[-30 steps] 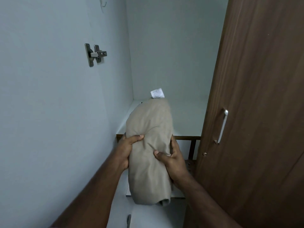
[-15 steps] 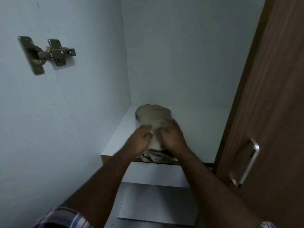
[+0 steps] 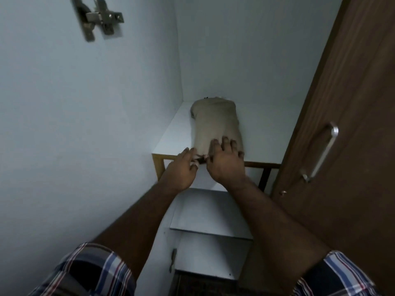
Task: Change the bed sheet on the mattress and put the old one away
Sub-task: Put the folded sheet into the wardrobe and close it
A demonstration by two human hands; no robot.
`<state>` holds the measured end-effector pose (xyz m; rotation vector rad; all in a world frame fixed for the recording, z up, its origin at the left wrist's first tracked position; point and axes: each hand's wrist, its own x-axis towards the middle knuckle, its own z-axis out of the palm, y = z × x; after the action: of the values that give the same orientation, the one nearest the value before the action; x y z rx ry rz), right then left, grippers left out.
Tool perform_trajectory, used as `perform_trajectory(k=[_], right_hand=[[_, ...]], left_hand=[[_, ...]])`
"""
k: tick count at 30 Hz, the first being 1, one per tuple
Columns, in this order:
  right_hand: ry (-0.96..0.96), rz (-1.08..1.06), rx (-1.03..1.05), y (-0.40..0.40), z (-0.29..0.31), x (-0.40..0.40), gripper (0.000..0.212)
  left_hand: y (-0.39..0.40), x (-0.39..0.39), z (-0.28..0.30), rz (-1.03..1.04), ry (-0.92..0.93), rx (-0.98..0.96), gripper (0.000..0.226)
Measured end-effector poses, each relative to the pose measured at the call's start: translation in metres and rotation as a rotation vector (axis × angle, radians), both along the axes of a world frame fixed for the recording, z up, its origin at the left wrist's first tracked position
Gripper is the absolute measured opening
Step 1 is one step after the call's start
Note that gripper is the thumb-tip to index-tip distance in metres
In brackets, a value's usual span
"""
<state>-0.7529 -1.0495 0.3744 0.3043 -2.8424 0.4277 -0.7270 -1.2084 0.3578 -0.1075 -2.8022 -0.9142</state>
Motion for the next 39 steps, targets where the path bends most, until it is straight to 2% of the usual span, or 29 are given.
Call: perform_trajectory(k=[6,12,16,18,20,21,23,26,29,31,34,39], right_hand=[[-0.138,0.141,-0.041,-0.037,-0.008,0.117,0.072],[-0.222,0.31,-0.06,-0.087,-0.034,0.224,0.067],[-0.275,0.448,-0.072,-0.115,-0.032,0.27,0.073],[-0.298,0.515,-0.085,-0.125,-0.026,0.289,0.075],[-0.289,0.564,-0.098,-0.132,-0.021,0.305,0.076],[-0.283,0.581,-0.095,-0.135,-0.02,0.312,0.076],[-0.268,0.601,-0.061,-0.138,-0.019,0.325,0.079],[-0.259,0.626,-0.006,-0.139,-0.016,0.341,0.085],[-0.269,0.69,-0.017,-0.137,-0.012,0.355,0.085],[-0.273,0.726,-0.039,-0.133,-0.005,0.363,0.084],[-0.296,0.766,-0.082,-0.123,0.006,0.375,0.08],[-0.326,0.782,-0.211,-0.104,0.011,0.383,0.076]], left_hand=[[-0.005,0.119,-0.018,0.189,0.046,0.145,0.049],[-0.03,0.238,-0.03,0.357,-0.042,0.261,0.048],[-0.056,0.322,-0.024,0.351,-0.074,0.388,0.043],[-0.065,0.372,-0.02,0.39,0.075,0.499,0.032],[-0.069,0.414,-0.013,0.536,0.343,0.639,0.032],[-0.07,0.424,-0.01,0.61,0.458,0.671,0.033],[-0.069,0.426,-0.006,0.748,0.564,0.705,0.023],[-0.06,0.414,-0.005,0.863,0.601,0.723,0.008],[-0.062,0.416,0.003,0.929,0.65,0.787,0.006],[-0.07,0.416,0.02,0.96,0.56,0.908,0.021],[-0.067,0.41,0.036,0.86,0.373,1.223,0.043],[-0.056,0.417,0.018,0.824,0.356,1.126,0.041]])
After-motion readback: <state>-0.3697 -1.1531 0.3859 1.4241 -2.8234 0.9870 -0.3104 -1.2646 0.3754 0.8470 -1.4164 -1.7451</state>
